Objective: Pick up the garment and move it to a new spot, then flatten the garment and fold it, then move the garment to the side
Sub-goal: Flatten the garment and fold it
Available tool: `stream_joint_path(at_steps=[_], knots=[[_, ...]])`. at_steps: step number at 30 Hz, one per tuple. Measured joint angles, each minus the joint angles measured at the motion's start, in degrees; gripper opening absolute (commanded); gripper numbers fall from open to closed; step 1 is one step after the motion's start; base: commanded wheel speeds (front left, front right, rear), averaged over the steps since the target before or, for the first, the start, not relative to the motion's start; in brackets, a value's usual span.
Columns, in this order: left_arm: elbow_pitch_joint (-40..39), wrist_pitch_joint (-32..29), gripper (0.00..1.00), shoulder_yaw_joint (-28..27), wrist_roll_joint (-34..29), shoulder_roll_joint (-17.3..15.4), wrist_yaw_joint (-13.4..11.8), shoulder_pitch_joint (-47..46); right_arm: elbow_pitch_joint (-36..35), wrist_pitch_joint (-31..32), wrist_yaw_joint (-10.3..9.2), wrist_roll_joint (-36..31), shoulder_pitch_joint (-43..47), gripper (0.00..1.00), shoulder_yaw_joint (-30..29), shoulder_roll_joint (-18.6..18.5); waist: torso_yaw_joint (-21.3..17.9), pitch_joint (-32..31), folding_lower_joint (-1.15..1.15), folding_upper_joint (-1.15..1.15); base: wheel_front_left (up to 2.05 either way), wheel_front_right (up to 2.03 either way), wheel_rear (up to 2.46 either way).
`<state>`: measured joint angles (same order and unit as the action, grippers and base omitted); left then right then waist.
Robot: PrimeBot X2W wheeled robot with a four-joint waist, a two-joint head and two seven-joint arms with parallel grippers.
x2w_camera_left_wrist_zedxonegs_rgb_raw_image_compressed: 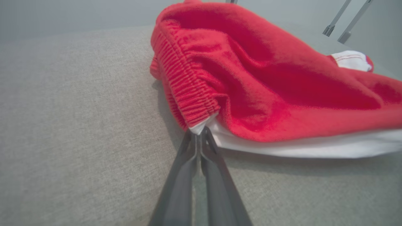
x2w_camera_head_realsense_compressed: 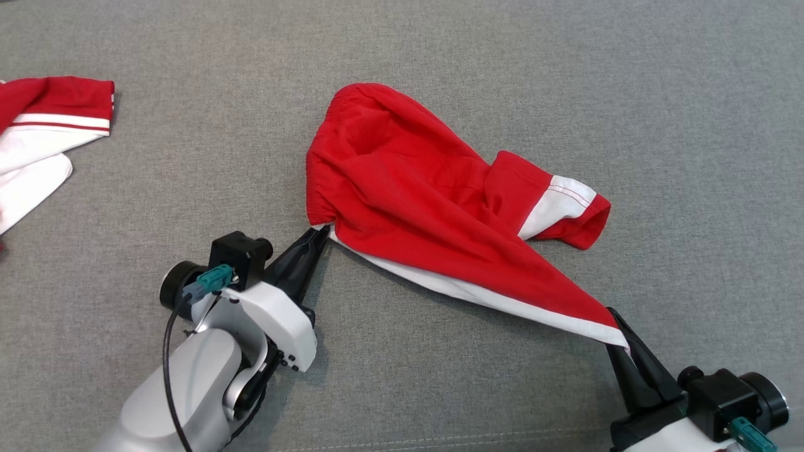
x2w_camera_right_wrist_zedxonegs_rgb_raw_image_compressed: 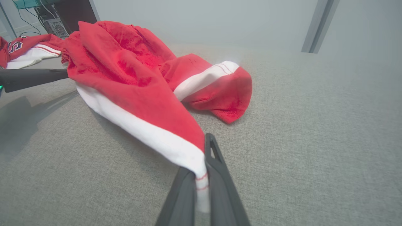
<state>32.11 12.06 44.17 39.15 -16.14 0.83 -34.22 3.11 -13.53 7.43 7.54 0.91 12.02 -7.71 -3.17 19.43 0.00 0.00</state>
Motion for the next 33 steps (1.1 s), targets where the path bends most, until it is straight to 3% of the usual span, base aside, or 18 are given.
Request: stream_joint_path(at_steps=[5,8,11,12,14,17,20,22,25,29,33], knots=[[-16.73,-6.88,0.0,-1.35,3.1,-6.38,-3.87,6.19,-5.5,4.77,0.0,2.52,1.4,0.0,-0.08,-2.79,0.2,0.82,0.0,0.0,0.0,0.0,0.0],[-21.13,-13.03,0.0,-3.41,6.54,-9.0,-1.87,2.97,-4.23,8.56,0.0,5.87,-6.79,0.0,3.08,-7.56,0.48,1.96,0.0,0.0,0.0,0.0,0.0],[-15.23,-19.95,0.0,-5.93,8.91,-10.35,1.79,-9.62,3.83,11.78,0.02,9.23,-29.42,0.0,10.33,-12.67,-0.39,2.44,0.0,0.0,0.0,0.0,0.0],[-10.91,-22.99,0.0,-7.14,10.69,-9.98,2.33,-15.28,8.01,12.51,0.24,11.14,-38.67,0.0,12.01,-12.88,-0.9,2.33,0.0,0.0,0.0,0.0,0.0],[-2.78,-23.58,0.0,-11.45,13.33,-8.32,3.15,-25.7,17.17,13.79,0.25,11.61,-56.2,0.0,17.19,-13.4,-2.18,1.87,0.0,0.0,0.0,0.0,0.0],[6.69,-21.71,0.0,-15.96,15.4,-5.39,3.66,-39.76,29.86,11.92,0.31,12.82,-75.97,0.0,18.49,-9.37,-4.38,0.86,0.0,0.0,0.0,0.0,0.0],[10.53,-18.09,0.0,-16.44,14.21,-3.25,5.01,-49.27,38.96,8.11,0.3,12.63,-86.49,0.0,18.18,-7.39,-5.45,-0.25,0.0,0.0,0.0,0.0,0.0],[11.48,-15.63,0.0,-15.69,12.85,-2.99,5.77,-52.83,41.98,6.24,0.22,12.71,-89.06,0.0,20.46,-7.43,-5.26,-0.16,0.0,0.0,0.0,0.0,0.0],[12.02,-11.0,0.0,-13.52,12.11,-2.79,6.24,-49.99,44.12,4.09,0.22,14.94,-85.35,0.0,25.52,-7.21,-4.08,-0.2,0.0,0.0,0.0,0.0,0.0],[11.92,-6.47,0.0,-7.59,9.42,-2.99,5.84,-32.39,42.2,1.58,0.23,21.94,-70.31,0.0,31.23,-9.01,-1.38,0.51,0.0,0.0,0.0,0.0,0.0],[11.92,-2.96,0.0,-6.72,11.16,1.38,4.52,-19.23,39.35,0.83,0.22,27.1,-59.94,0.0,32.47,-12.11,1.02,1.65,0.0,0.0,0.0,0.0,0.0]])
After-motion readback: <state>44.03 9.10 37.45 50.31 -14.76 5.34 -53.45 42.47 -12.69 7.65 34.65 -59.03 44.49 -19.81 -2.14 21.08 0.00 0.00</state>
